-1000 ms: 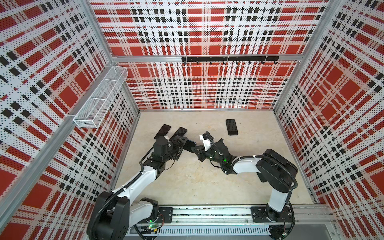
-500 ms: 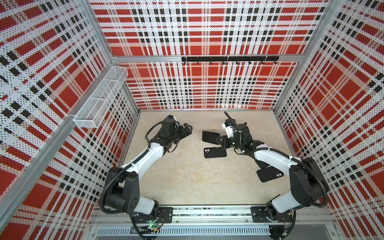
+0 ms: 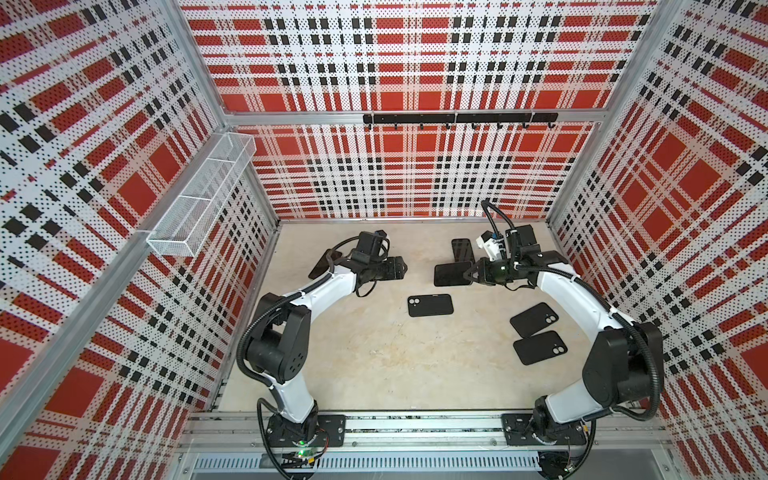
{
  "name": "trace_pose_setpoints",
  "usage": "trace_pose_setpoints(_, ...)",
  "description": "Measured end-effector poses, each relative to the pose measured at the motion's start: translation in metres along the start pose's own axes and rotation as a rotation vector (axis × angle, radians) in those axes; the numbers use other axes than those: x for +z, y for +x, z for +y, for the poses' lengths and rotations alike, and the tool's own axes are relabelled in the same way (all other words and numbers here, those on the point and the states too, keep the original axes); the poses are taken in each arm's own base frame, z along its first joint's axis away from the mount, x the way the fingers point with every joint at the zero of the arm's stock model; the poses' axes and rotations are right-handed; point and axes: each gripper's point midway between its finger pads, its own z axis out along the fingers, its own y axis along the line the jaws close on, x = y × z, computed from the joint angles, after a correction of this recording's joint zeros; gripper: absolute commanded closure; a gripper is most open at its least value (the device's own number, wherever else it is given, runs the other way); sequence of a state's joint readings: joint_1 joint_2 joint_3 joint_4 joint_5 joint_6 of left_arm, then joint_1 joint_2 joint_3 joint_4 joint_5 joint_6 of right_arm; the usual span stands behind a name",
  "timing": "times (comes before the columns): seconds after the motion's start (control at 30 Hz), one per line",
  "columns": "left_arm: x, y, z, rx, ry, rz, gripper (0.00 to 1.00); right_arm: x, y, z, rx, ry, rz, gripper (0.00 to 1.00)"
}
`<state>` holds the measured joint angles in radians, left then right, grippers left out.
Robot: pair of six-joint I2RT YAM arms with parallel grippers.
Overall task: Put the phone into the phone case
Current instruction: 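Carry the phone over the case with the right gripper while the left holds the case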
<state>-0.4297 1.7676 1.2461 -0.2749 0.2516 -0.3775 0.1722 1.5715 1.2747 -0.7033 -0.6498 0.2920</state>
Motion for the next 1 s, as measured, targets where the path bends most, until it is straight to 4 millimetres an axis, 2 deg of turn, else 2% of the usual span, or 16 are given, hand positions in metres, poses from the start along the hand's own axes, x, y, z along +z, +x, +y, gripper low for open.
trace_pose_setpoints(0.3, 0.016, 0.051, -0.009, 0.031, 0.105, 0.156, 0.34, 0.035, 0.033, -0.023, 0.138, -0.064, 0.237, 1.00)
trace_pose_setpoints(0.53, 0.031, 0.090, 0.000, 0.015, 0.123, 0.273, 0.37, 0.050, 0.042, -0.031, 0.177, -0.092, 0.291, 1.00)
trace_pose_setpoints(0.77, 0.044, 0.114, 0.001, -0.003, 0.143, 0.352, 0.44, 0.062, 0.047, -0.040, 0.201, -0.105, 0.321, 1.00)
trace_pose_setpoints(1.0, 0.046, 0.117, 0.002, -0.017, 0.145, 0.365, 0.61, 0.068, 0.045, -0.041, 0.211, -0.128, 0.330, 1.00)
